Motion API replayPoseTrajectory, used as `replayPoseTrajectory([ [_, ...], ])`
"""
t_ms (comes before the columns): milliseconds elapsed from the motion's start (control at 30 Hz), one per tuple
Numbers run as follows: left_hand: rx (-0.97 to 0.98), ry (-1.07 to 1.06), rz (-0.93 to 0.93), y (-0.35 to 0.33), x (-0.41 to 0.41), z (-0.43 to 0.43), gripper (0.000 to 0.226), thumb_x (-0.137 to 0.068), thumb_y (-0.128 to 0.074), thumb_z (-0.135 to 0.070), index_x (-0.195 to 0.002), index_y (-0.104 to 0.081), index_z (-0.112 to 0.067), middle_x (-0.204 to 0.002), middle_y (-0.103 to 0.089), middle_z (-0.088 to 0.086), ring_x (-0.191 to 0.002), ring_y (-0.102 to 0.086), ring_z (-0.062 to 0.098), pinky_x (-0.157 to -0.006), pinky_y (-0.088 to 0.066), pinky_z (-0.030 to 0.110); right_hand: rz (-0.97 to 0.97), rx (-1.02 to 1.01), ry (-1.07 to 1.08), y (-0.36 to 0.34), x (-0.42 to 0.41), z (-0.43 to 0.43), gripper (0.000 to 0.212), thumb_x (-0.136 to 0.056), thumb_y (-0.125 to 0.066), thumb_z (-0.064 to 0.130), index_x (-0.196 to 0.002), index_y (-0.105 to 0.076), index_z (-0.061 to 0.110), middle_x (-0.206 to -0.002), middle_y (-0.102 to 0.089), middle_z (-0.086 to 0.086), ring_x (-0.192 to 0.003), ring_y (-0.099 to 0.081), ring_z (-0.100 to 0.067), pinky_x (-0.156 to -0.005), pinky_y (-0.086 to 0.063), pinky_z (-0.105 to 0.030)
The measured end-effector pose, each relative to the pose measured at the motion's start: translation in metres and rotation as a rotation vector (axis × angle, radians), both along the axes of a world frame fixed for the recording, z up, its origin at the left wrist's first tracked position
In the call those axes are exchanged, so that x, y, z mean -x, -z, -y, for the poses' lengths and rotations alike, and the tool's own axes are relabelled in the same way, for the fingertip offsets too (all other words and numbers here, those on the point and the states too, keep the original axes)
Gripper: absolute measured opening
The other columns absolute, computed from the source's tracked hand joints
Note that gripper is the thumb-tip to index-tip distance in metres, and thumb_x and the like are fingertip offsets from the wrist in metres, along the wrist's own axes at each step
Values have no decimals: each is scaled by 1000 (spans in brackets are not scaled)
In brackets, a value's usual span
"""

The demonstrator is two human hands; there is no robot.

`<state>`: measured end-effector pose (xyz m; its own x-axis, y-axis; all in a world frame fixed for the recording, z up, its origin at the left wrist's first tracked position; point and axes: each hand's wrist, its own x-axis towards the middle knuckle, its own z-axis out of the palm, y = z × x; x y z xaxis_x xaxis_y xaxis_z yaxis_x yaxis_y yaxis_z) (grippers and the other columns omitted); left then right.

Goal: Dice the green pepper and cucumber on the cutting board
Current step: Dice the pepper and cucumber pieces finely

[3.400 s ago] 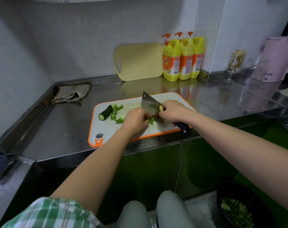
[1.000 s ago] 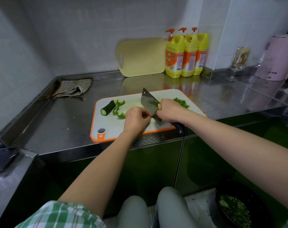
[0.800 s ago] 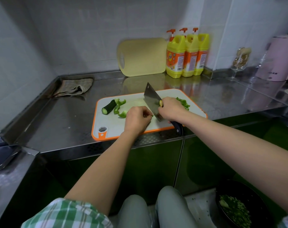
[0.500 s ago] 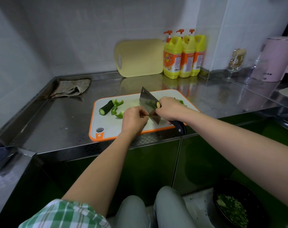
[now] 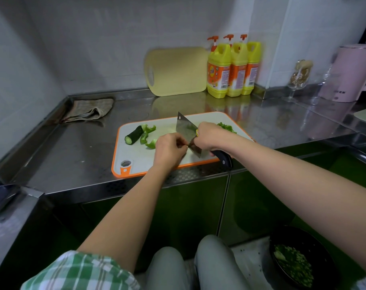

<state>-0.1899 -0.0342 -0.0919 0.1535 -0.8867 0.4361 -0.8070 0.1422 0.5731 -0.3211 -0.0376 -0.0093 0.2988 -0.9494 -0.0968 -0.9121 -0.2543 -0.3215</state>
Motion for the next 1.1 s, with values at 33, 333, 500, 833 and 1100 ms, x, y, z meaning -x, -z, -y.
replayPoseTrajectory([
  [33,-1,7,-3,1,0,1,8,-80,-72,-10,-85,-75,-15,-82,-69,-3,-74,-58,9,-70,-44,20,-2,7,2,2,-1,0,22,-93,-49,10,-73,-45,6,-70,-54,-14,-48,-52,-23,-42,-42,-27],
  [333,-20,39,-65,2,1,3,14,-81,-66,-9,-91,-70,-18,-80,-69,-3,-74,-61,13,-68,-49,26,87,55,92,16,-7,7,22,-95,-49,13,-75,-44,8,-70,-52,-9,-52,-54,-21,-50,-43,-28],
  [500,-67,83,-117,-2,1,0,29,-79,-61,0,-102,-69,-15,-87,-67,-5,-78,-57,6,-71,-42,16,130,91,142,28,0,13,16,-94,-48,13,-79,-44,8,-74,-51,-9,-60,-55,-26,-58,-44,-30],
  [833,-55,36,-103,0,0,4,13,-82,-70,-13,-82,-70,-26,-86,-64,-4,-92,-58,22,-78,-51,37,466,63,152,33,19,15,14,-92,-45,15,-85,-54,7,-69,-57,-13,-61,-66,-36,-61,-54,-37],
  [1100,19,86,97,0,4,2,10,-86,-67,-28,-92,-74,-27,-90,-60,-1,-94,-48,18,-72,-36,31,409,103,147,32,24,13,19,-93,-45,18,-75,-50,11,-67,-60,-12,-61,-68,-34,-58,-51,-33],
])
